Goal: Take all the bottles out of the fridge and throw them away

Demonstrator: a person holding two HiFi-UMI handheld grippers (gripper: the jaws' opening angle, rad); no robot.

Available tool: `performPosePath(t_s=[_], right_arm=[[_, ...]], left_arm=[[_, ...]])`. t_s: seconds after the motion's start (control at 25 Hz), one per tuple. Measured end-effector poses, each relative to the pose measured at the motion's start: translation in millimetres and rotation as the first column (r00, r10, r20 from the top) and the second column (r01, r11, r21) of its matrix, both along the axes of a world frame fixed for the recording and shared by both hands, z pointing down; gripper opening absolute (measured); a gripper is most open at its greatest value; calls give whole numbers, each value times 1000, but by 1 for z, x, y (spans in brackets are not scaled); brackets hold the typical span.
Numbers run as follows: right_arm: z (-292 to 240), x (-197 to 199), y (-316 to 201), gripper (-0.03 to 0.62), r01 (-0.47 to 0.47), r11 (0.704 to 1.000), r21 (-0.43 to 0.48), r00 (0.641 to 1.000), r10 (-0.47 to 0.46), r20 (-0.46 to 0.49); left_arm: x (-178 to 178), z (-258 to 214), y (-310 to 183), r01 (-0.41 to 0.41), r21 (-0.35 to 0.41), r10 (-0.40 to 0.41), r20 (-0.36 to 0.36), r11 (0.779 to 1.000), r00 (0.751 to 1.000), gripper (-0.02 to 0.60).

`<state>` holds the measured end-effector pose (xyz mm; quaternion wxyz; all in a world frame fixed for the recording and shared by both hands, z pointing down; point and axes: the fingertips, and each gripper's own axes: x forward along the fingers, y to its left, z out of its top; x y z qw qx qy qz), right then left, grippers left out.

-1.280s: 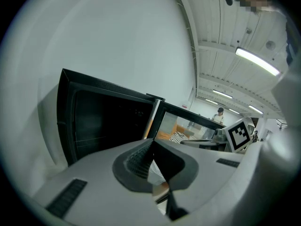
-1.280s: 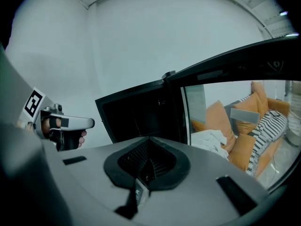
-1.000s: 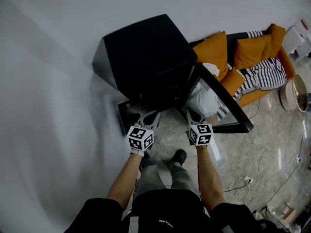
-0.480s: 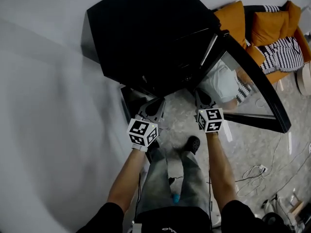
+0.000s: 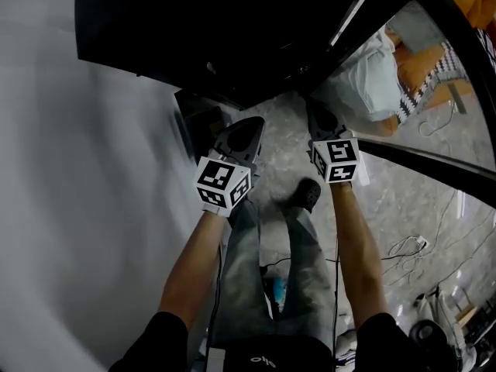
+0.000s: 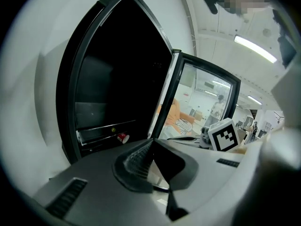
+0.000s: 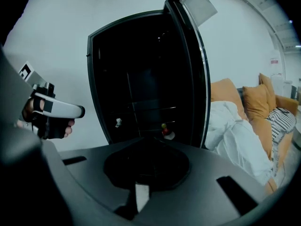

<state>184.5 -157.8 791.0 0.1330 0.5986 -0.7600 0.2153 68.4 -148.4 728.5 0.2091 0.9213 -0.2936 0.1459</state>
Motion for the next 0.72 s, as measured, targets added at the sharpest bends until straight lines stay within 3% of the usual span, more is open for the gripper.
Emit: performPosePath(t_s=[0.36, 0.56, 0.72], right_arm=[[42, 9, -22, 22, -41, 999, 19, 998, 42, -47], [75, 20, -55, 192, -97, 995, 33, 993, 99, -57], [112, 26, -81, 253, -144, 989, 43, 985, 147, -87]], left_arm=[[-1, 21, -3, -15, 25, 15, -3, 1000, 1000, -2], [0, 36, -18, -17, 81, 18, -17, 997, 1000, -2], [3, 62, -31, -21, 108, 25, -37, 994, 999, -2]])
